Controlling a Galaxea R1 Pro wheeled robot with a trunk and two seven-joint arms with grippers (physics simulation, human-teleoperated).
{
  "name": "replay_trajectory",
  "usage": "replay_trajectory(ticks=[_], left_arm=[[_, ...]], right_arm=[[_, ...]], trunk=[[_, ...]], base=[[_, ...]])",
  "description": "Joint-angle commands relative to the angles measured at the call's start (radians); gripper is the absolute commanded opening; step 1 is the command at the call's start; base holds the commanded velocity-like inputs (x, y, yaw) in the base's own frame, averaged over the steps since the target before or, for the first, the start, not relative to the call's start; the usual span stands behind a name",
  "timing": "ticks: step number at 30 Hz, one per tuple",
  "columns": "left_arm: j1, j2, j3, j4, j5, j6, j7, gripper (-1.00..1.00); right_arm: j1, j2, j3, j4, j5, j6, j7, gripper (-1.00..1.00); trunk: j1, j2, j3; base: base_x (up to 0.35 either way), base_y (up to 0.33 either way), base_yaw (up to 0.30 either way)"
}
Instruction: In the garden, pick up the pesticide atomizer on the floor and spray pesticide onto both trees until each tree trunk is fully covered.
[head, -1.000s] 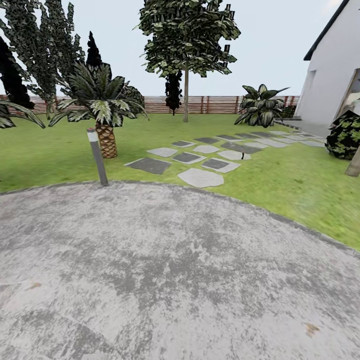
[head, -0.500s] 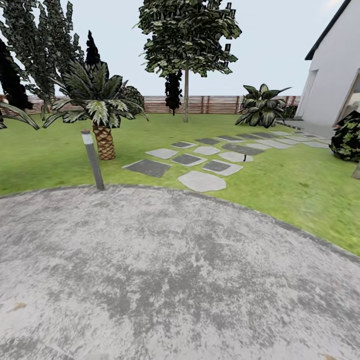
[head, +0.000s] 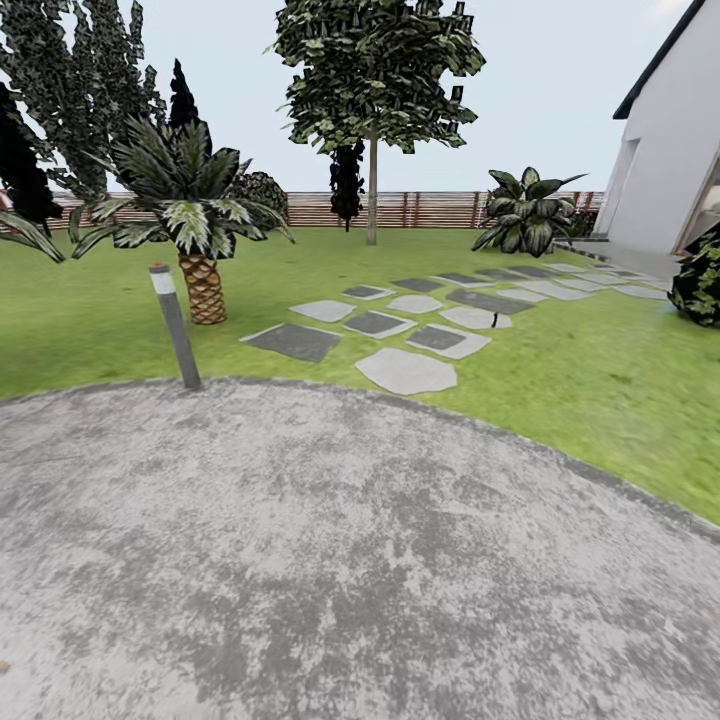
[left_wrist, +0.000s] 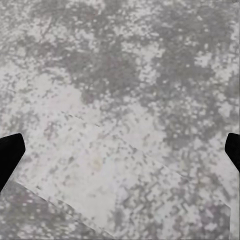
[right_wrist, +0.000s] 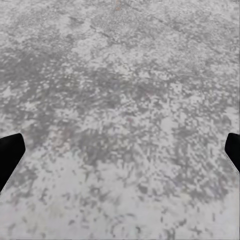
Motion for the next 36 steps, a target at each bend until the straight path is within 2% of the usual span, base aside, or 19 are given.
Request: replay_trajectory(ticks=[1,19,36], left_arm=[[0.000,0.000,0.000,0.000,0.000,0.000,0.000,1.00],[0.000,0.000,0.001,0.000,0.000,0.000,0.000,1.00],[0.000,0.000,0.001,-0.001,0.000,0.000,0.000,1.00]], right_arm=[[0.000,0.000,0.000,0.000,0.000,0.000,0.000,1.00],[0.000,0.000,-0.006,-0.001,-0.001,0.000,-0.003,1.00],[0.000,0.000,-0.008,-0.002,-0.002,0.000,-0.003,1.00]], trunk=[[0.000,0.000,0.000],[0.000,0.000,0.000],[0.000,0.000,0.000]], base=[[0.338,0.000,0.000],[0.338,0.000,-0.014],[0.338,0.000,-0.266]])
